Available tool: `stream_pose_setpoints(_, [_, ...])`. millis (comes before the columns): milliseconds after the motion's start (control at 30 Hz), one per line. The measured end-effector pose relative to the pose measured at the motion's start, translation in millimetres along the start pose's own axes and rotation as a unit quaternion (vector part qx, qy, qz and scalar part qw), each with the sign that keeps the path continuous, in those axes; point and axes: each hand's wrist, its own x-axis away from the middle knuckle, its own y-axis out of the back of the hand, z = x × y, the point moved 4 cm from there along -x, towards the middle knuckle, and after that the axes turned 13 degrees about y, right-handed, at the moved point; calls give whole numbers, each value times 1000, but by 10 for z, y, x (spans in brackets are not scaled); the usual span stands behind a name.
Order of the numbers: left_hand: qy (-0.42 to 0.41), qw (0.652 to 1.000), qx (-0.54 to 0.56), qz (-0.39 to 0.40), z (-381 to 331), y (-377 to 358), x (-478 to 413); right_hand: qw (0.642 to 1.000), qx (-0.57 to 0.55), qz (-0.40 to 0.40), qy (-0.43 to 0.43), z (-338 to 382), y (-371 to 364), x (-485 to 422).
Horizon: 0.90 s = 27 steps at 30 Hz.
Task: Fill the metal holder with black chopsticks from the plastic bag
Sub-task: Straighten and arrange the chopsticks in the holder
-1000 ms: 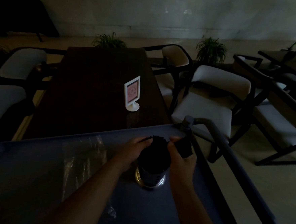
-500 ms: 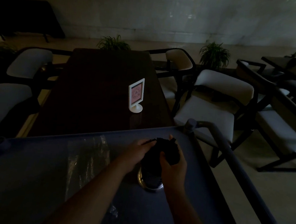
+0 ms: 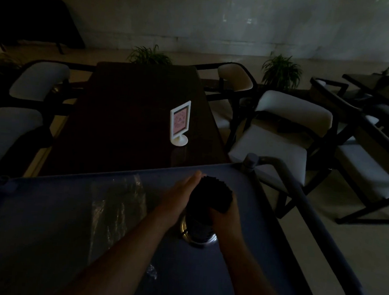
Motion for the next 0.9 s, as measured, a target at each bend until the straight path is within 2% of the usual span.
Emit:
stream_pose_setpoints(100, [-32, 998, -42, -34, -8, 16, 15, 997, -7, 73, -3, 30, -24, -101])
stream_pose_setpoints(167, [-54, 995, -58, -55, -17, 6, 29, 998, -5, 66, -15, 84, -14, -79])
stream_pose_setpoints(300, [-85, 992, -50, -83, -18, -55, 95, 999, 29, 25, 30, 104, 23, 26])
stream_pose_setpoints(367, [-105, 987, -27, -121, -9, -17, 102, 998, 49, 19, 40, 145, 25, 71])
stream_pose_setpoints(433, [-115, 985, -27, -127, 1, 6, 86, 994, 78, 22, 67, 214, 19, 72])
stream_pose_setpoints(533, [-107, 987, -67, -97, 36, -6, 41, 994, 80, 15, 70, 252, 17, 38])
stream_pose_setpoints(667, [-106, 989, -36, -97, 25, 3, 43, 994, 81, 27, 62, 247, 2, 11])
stream_pose_setpoints(833, [-29, 989, 96, -109, 96, 71, 106, 996, 72, 36, 32, 153, 7, 56])
stream_pose_setpoints(900, [-7, 989, 110, -100, 189, 139, 145, 997, 70, 31, 28, 149, -4, 72])
